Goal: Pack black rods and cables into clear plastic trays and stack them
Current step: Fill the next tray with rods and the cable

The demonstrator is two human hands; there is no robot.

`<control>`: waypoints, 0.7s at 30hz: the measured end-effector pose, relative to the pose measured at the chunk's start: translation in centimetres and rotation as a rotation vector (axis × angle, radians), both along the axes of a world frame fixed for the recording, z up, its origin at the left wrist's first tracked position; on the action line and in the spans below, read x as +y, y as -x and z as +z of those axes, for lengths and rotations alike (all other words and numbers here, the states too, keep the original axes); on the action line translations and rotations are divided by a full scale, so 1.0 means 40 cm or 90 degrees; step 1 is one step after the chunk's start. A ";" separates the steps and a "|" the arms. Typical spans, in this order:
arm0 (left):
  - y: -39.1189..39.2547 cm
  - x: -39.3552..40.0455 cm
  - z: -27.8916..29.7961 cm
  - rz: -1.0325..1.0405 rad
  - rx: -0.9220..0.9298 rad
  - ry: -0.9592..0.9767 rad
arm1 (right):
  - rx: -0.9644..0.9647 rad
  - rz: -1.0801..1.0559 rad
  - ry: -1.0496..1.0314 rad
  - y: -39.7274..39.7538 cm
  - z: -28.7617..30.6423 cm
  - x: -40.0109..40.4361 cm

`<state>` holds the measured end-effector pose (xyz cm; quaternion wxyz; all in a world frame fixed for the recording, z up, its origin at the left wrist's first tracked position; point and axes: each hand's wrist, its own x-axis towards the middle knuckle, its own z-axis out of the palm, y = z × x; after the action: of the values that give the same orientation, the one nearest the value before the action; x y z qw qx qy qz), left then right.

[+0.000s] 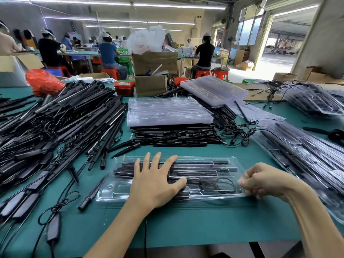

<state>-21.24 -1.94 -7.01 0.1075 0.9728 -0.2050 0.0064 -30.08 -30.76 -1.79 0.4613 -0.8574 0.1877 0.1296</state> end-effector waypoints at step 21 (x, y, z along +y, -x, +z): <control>-0.002 0.000 -0.005 0.003 -0.019 0.019 | -0.072 -0.078 0.059 -0.005 -0.048 0.028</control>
<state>-21.14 -1.96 -7.19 0.1188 0.9714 -0.2041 0.0242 -29.87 -29.63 -3.72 0.4381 -0.8707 0.2190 0.0435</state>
